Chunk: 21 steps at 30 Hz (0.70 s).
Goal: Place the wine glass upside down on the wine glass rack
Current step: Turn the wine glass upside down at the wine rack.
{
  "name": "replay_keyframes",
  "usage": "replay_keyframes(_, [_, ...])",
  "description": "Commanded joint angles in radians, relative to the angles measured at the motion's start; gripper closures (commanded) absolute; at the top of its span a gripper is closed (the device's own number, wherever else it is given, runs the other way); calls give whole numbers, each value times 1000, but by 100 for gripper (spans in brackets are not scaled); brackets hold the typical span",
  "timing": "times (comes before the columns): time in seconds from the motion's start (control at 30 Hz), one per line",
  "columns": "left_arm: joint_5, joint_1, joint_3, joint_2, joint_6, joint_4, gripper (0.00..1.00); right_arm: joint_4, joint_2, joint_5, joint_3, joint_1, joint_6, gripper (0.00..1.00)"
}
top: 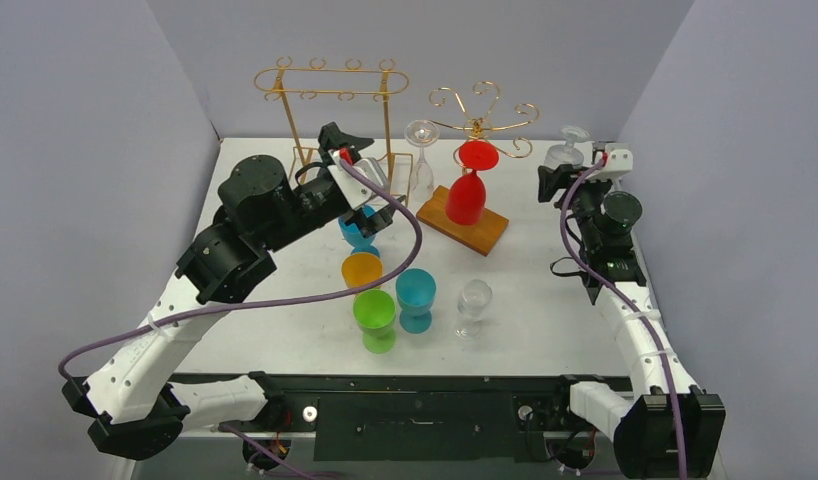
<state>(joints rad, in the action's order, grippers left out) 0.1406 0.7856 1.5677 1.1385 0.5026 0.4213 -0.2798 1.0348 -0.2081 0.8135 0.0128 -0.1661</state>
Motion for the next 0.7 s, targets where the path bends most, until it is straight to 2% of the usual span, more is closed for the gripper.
replay_keyframes(0.0, [27,-5,53,-7,-46,18,5,-260,26,-141,-14,-10,43,85])
replay_keyframes(0.4, [92,-12,100,6,-63,141,5,-337,187,-373,55,-34,57,88])
replay_keyframes(0.67, [107,-17,96,6,-67,164,5,-344,218,-393,77,-35,46,88])
